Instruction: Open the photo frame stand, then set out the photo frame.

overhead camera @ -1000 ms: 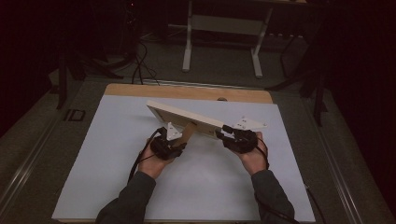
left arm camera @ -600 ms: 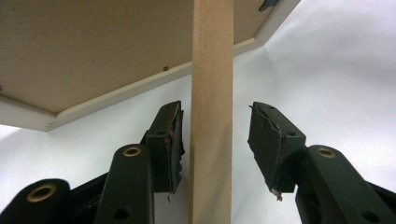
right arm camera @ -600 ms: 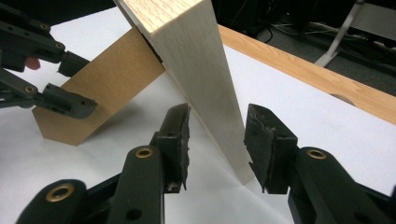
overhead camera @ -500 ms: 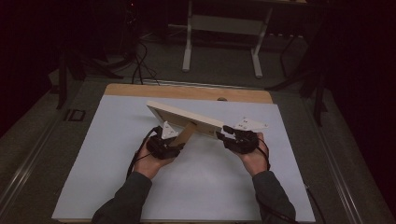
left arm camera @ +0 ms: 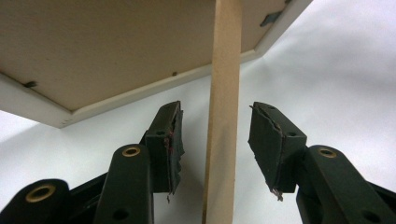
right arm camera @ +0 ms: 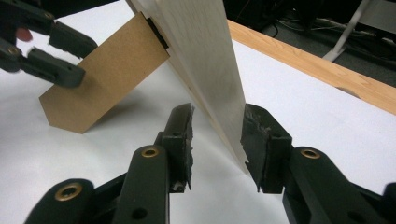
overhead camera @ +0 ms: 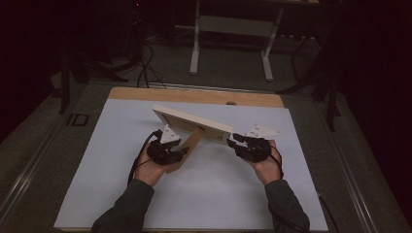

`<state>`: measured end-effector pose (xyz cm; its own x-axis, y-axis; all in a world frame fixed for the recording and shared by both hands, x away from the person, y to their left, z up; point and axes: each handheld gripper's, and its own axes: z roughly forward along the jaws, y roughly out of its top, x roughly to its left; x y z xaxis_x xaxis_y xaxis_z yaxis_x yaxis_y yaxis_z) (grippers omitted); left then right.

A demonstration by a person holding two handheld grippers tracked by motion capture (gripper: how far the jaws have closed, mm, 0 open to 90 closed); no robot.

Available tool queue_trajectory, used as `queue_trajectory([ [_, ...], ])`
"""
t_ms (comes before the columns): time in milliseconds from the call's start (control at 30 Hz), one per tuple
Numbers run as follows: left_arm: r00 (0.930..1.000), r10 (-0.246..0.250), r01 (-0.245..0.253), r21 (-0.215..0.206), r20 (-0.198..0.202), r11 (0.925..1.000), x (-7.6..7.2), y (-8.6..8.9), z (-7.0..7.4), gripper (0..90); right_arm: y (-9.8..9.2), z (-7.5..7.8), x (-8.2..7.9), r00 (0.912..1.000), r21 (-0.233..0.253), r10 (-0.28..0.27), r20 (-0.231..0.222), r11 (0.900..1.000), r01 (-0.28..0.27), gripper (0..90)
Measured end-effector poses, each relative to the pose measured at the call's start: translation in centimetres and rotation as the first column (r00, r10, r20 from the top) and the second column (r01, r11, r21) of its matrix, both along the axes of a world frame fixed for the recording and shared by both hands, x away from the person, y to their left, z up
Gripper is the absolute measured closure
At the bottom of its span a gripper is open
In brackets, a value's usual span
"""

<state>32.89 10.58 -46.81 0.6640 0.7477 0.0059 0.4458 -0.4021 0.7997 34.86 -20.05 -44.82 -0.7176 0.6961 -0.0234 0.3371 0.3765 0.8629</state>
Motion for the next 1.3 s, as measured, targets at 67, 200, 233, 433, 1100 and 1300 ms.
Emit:
queue_trajectory([
  [67,1.0000,0.003,-0.003,-0.006,-0.002,1.0000,-0.1,0.2,0.2,55.6,-0.1,-0.1,0.0,1.0000,0.000,-0.007,-0.003,1.000,0.007,67.2],
  [200,1.0000,0.004,-0.004,-0.019,0.007,0.9998,-0.4,0.6,0.7,56.9,-0.4,-0.2,0.0,0.9998,-0.012,-0.018,-0.003,1.000,0.018,72.1],
  [233,0.9999,0.006,-0.005,-0.022,0.009,0.9997,-0.4,0.7,0.8,57.5,-0.5,-0.3,0.0,0.9998,-0.010,-0.021,-0.005,1.000,0.021,73.2],
  [433,0.9994,0.024,-0.023,-0.034,0.025,0.9992,-0.6,1.2,1.3,61.3,-1.2,-0.8,0.4,0.9989,-0.003,-0.040,-0.025,0.999,0.040,78.0],
  [1100,0.9929,0.118,-0.117,-0.072,0.016,0.9906,1.0,2.5,2.7,66.6,-0.7,-1.2,2.8,0.9895,0.019,-0.137,-0.046,0.990,0.138,89.9],
  [1300,0.9900,0.141,-0.141,-0.076,-0.002,0.9871,1.8,2.4,2.8,79.0,-0.1,-1.5,3.5,0.9886,0.044,-0.135,-0.067,0.989,0.138,89.9],
])
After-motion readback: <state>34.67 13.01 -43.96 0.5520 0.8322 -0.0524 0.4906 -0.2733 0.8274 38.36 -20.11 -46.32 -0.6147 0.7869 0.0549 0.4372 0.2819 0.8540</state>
